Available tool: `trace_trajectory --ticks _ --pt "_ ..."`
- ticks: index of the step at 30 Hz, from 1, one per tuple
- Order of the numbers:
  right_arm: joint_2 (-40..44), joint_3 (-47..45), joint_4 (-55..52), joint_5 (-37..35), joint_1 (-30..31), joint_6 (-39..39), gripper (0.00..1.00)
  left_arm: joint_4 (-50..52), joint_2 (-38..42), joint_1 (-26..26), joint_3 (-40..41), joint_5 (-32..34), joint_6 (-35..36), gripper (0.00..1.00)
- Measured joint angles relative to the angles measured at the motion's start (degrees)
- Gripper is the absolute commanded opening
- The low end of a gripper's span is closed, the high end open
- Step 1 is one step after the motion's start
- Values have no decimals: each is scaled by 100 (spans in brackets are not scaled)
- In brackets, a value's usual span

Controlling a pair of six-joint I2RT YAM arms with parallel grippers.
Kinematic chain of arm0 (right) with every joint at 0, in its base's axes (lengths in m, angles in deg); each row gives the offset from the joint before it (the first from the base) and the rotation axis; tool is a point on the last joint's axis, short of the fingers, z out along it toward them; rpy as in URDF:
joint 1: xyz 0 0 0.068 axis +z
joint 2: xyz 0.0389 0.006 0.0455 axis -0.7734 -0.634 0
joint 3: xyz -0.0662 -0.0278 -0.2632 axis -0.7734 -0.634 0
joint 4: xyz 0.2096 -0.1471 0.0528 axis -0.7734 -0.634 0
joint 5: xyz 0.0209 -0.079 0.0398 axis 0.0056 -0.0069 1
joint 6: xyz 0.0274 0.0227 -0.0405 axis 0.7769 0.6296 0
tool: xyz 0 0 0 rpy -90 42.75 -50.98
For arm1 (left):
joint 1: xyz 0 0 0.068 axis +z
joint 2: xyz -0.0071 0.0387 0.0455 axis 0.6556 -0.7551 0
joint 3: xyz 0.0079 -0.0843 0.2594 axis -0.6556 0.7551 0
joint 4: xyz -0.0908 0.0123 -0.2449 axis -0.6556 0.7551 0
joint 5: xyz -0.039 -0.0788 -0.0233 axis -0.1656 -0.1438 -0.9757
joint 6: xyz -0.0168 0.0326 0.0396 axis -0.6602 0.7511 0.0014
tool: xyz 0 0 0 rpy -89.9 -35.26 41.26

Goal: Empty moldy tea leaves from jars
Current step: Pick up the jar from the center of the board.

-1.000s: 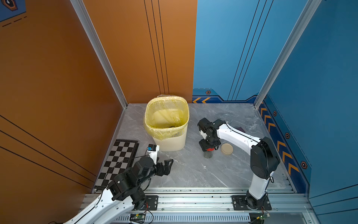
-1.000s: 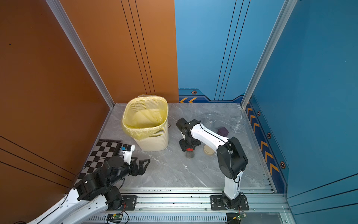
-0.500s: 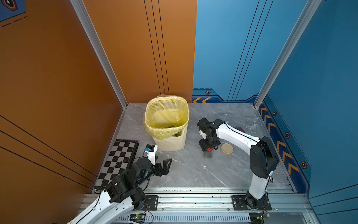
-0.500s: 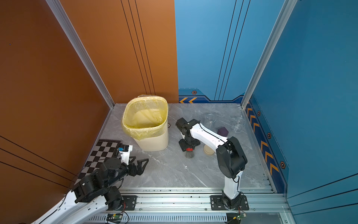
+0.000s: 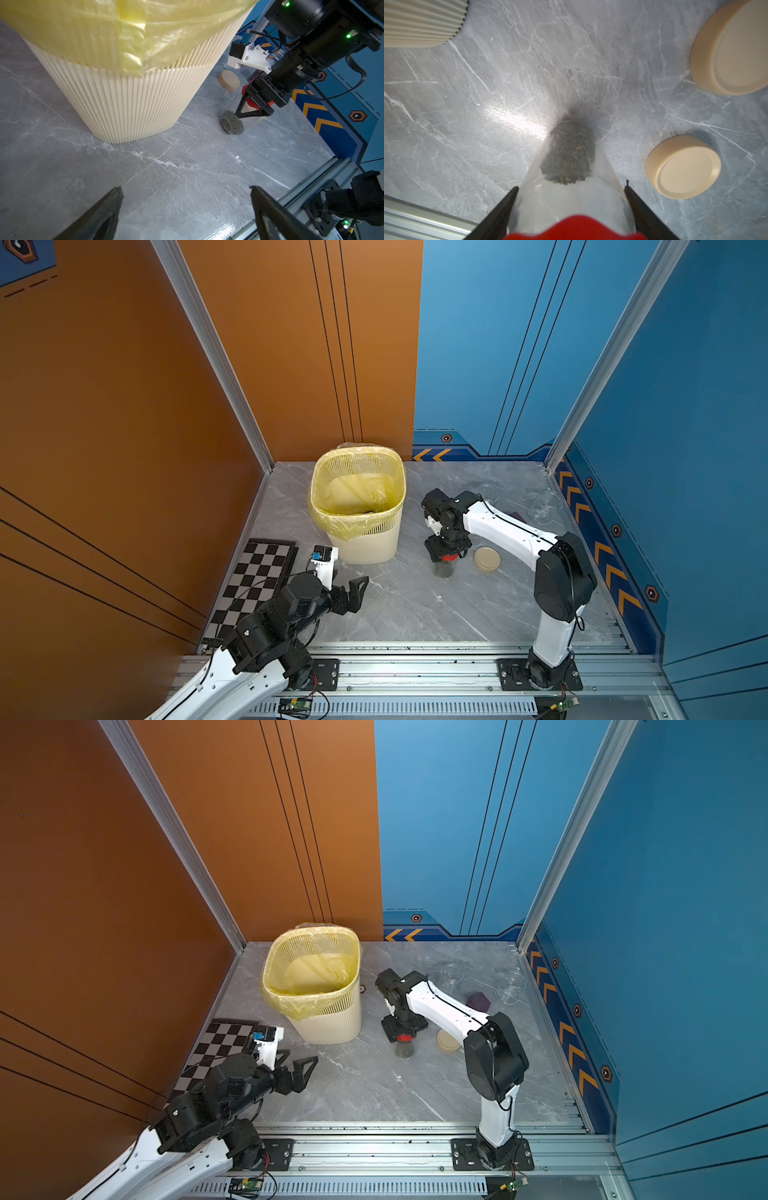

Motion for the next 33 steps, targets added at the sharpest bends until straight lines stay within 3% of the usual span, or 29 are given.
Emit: trace_trajectory --ticks 10,17,23,33 --pt "0 63 -175 160 -20 -70 47 -120 -654 -74 -181 -396 339 98" --pt "136 164 -302 328 -212 -109 47 -433 -1255 -1143 -417 -118 490 98" --pt "415 284 -485 452 -348 -140 47 -1132 -1357 -2015 -55 490 538 98" --pt "723 376 -905 625 -463 -256 46 -2896 -2612 -2507 275 752 1499 98"
